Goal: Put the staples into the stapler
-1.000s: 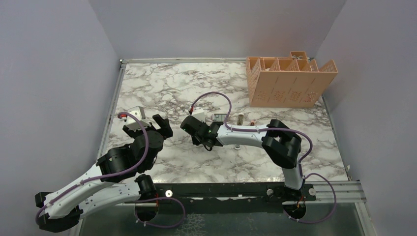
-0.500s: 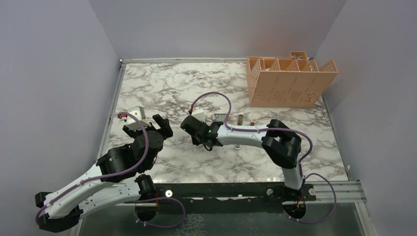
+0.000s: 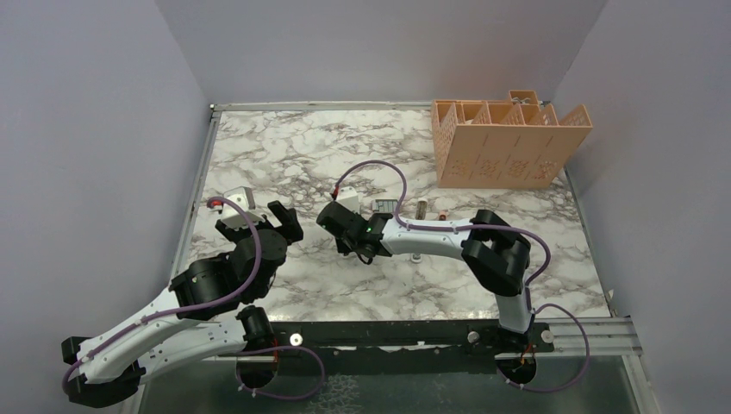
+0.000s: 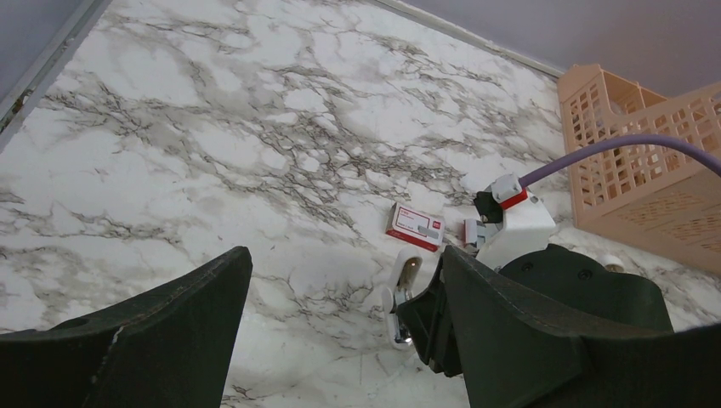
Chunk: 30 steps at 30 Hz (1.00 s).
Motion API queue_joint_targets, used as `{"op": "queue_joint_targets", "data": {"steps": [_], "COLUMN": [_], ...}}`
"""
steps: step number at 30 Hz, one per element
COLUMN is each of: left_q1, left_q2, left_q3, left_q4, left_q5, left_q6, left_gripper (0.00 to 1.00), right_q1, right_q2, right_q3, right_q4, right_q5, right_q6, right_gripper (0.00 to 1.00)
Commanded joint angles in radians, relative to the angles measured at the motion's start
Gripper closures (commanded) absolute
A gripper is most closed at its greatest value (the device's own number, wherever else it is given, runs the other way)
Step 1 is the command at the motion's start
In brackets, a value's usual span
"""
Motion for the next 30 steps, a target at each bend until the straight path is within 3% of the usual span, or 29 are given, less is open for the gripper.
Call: {"op": "queue_joint_targets", "data": {"steps": [1,30], "left_q1": [-0.007,-0.007], "left_q2": [-0.002,-0.002], "left_q3": [-0.012,-0.012], "left_q4": [-0.017,-0.017], "left_q5": [-0.027,-0.028], "left_q6": [-0.005,-0.006], "left_gripper": [0.16,0.16], "right_q1": [0.000,0.000], "right_q2": [-0.054,0.026], "right_q3": [-0.016,-0.014], "right_q4": [0.022,0.007], "right_q5": [0.012,-0.018], "right_q6": [0.009,0.020], "right_gripper": [0.80,0.80]}}
